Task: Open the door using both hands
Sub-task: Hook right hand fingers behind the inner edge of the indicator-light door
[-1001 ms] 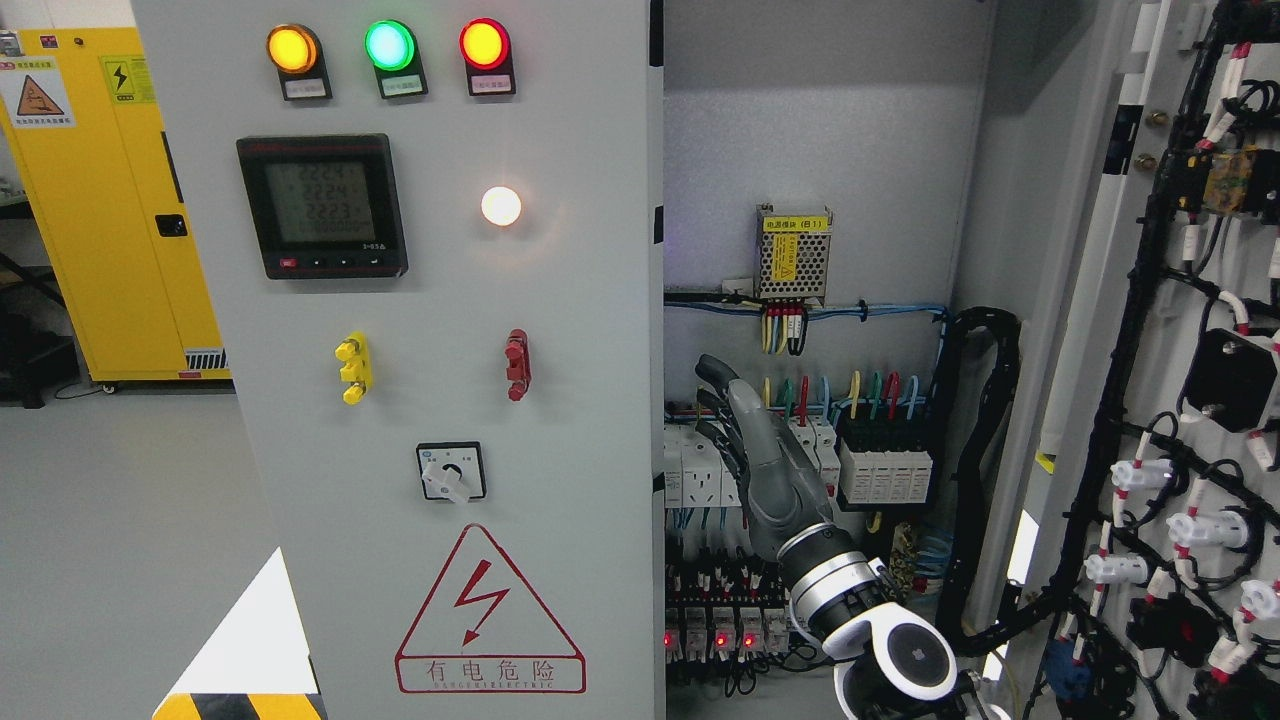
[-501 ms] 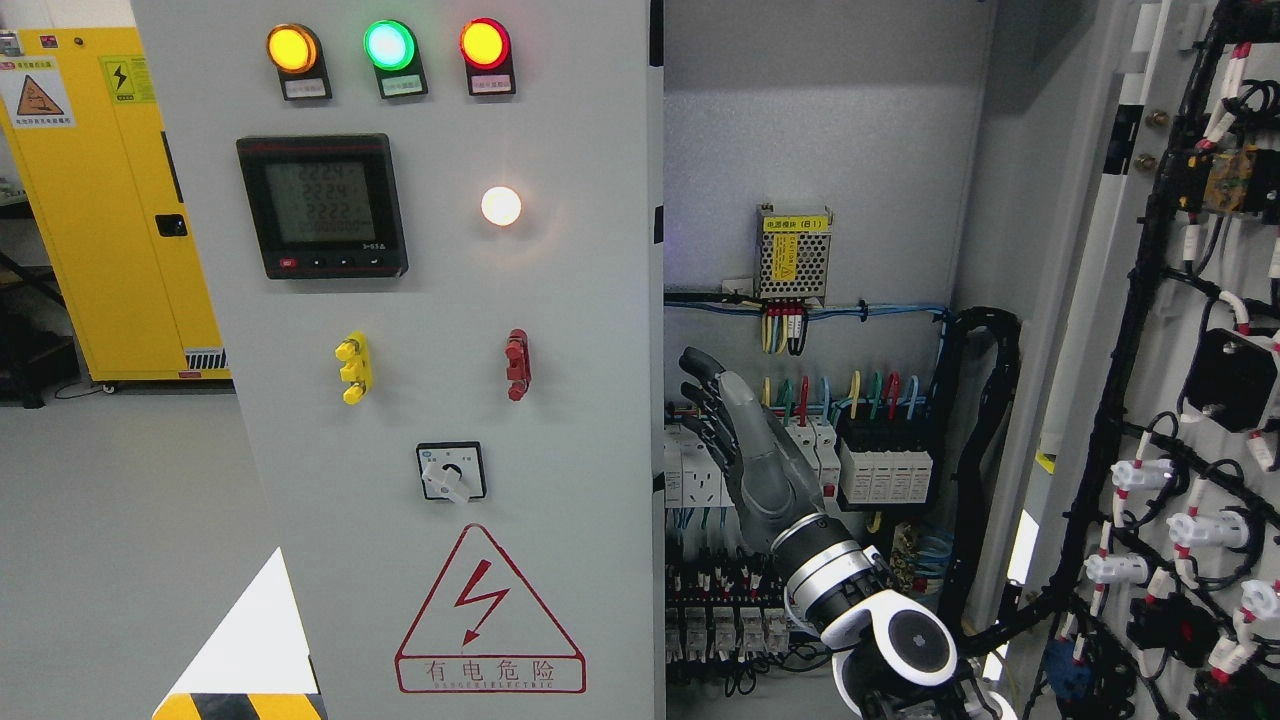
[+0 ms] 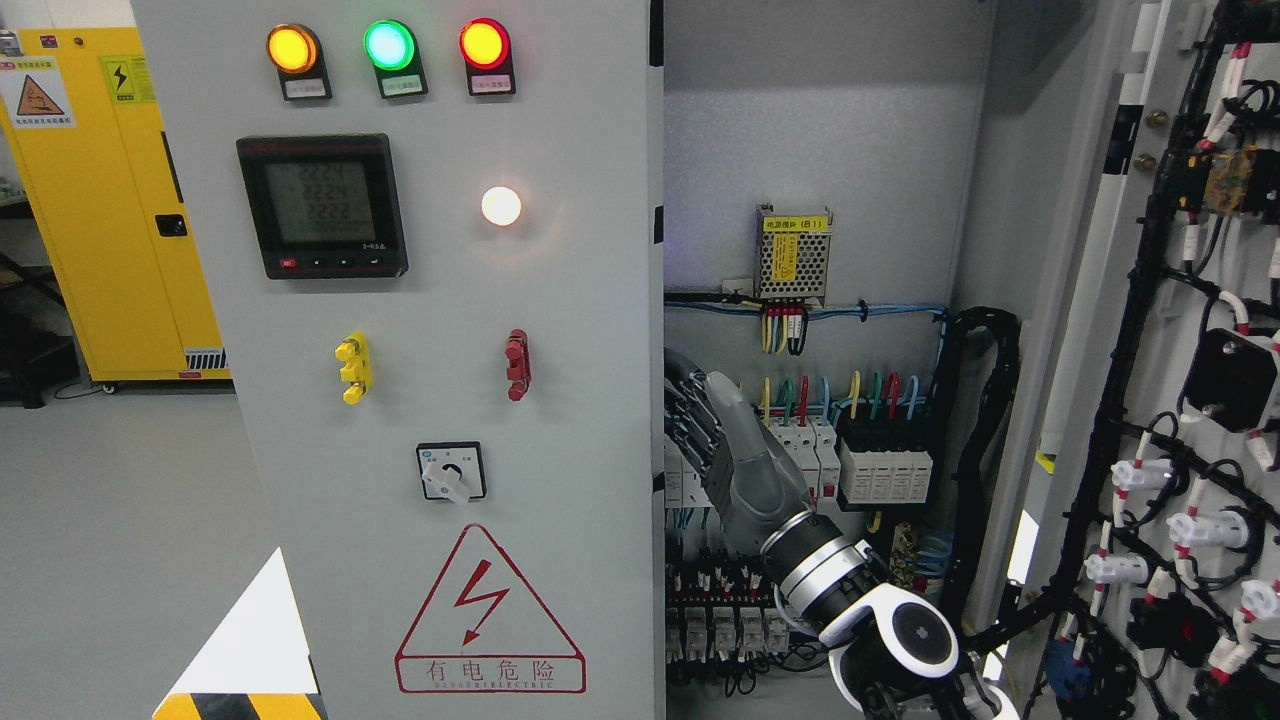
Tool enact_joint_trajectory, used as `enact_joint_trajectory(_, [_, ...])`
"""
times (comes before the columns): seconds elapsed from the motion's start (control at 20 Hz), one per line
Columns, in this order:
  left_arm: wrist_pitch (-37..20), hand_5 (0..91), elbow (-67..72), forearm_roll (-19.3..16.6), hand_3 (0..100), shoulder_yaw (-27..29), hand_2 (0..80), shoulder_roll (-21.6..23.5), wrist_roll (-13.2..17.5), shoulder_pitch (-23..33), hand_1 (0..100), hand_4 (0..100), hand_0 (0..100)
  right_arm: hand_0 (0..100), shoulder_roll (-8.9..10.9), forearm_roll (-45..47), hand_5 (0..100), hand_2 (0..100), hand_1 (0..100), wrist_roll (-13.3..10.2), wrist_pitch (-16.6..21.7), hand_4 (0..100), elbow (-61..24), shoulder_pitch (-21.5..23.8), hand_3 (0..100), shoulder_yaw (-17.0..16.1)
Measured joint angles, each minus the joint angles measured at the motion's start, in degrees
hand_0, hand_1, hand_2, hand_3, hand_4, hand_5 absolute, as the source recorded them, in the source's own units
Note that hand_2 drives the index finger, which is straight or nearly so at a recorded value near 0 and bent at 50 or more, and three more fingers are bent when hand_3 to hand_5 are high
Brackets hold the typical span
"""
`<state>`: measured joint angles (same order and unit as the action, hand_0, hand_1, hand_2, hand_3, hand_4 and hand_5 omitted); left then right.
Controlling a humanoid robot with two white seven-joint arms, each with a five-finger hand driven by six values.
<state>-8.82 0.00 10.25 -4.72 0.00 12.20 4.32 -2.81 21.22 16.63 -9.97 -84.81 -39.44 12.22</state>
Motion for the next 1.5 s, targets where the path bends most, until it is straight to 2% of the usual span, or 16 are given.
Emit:
enact_joint_trajectory(0.5, [0.0, 0.0, 0.0, 0.0, 0, 0.0, 0.0, 0.0, 0.1, 0.0, 12, 0, 32, 21, 0.07, 2.1, 0, 0, 7, 1.7, -0.1, 0, 1.9, -1.6, 0, -0.2])
enact_joint_trajectory(0.75, [0.0, 0.0, 0.0, 0.0, 0, -0.1, 0.0, 0.0, 0.1, 0.0, 12, 0, 32, 21, 0.54, 2.7, 0, 0, 7, 3.9, -0.1, 0, 2.9, -2.3, 0, -0.3])
enact_joint_trajectory(1.0, [-0.2, 0.0, 0.0, 0.0, 0, -0.1, 0.0, 0.0, 0.1, 0.0, 12, 0, 32, 21, 1.38, 3.1, 0, 0, 6, 5.1, -0.1, 0, 4.0, -2.6, 0, -0.7])
enact_joint_trajectory(1.15, [-0.2, 0.0, 0.0, -0.1, 0, -0.1, 0.0, 0.0, 0.1, 0.0, 12, 0, 32, 21, 1.71, 3.5, 0, 0, 6, 6.8, -0.5, 0, 4.7, -2.9, 0, -1.1])
enact_joint_trajectory(1.5, [0.1, 0.0, 0.0, -0.1, 0, -0.1, 0.0, 0.0, 0.1, 0.0, 12, 0, 32, 21, 2.24, 4.1, 0, 0, 7, 8.2, -1.5, 0, 5.5, -3.3, 0, -1.7])
